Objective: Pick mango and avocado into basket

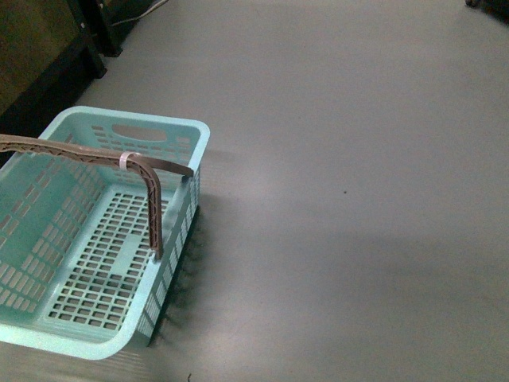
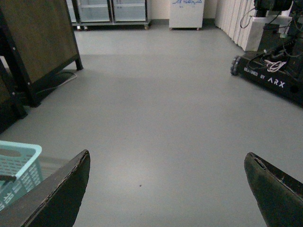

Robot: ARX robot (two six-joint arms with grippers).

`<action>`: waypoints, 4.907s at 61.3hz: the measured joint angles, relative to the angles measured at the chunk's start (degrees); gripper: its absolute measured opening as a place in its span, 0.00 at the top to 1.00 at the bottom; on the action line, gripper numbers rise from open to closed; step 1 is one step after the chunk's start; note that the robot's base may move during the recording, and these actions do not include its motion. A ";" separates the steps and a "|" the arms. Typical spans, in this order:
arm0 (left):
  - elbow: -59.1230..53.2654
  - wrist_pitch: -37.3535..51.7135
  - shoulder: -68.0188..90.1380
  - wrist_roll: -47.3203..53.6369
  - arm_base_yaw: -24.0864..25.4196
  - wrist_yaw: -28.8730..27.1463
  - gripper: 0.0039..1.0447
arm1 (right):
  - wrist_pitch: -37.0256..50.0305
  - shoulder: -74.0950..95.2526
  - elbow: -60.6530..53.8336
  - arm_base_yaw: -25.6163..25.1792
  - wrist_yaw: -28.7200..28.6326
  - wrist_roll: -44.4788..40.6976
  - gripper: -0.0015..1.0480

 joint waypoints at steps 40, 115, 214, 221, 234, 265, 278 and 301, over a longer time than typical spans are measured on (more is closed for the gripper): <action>31.15 35.15 76.24 -18.43 -5.79 -8.04 0.08 | 0.00 0.00 0.00 0.00 0.00 0.00 0.08; 24.33 11.61 38.21 -28.68 -6.34 -8.07 0.71 | 0.00 0.00 0.00 0.00 0.02 0.00 0.08; 35.56 -20.26 7.91 -30.32 -1.05 -2.51 0.71 | -0.02 0.00 0.00 0.00 0.02 0.00 0.08; 35.56 -20.26 7.91 -30.27 -1.05 -2.51 0.71 | -0.02 0.00 0.00 0.00 0.02 0.00 0.08; 35.56 -20.26 7.91 -30.25 -1.03 -2.49 0.71 | 0.00 0.00 0.00 0.00 0.00 -0.02 0.08; 35.56 -20.26 7.91 -30.23 -1.03 -2.51 0.72 | 0.00 0.00 0.00 0.00 0.02 -0.02 0.08; 35.56 -20.26 7.91 -30.25 -1.03 -2.51 0.72 | 0.00 0.00 0.00 0.00 0.00 -0.02 0.08; 35.65 -20.26 7.91 -30.25 -1.03 -2.49 0.72 | 0.02 0.00 0.00 0.00 0.07 0.00 0.08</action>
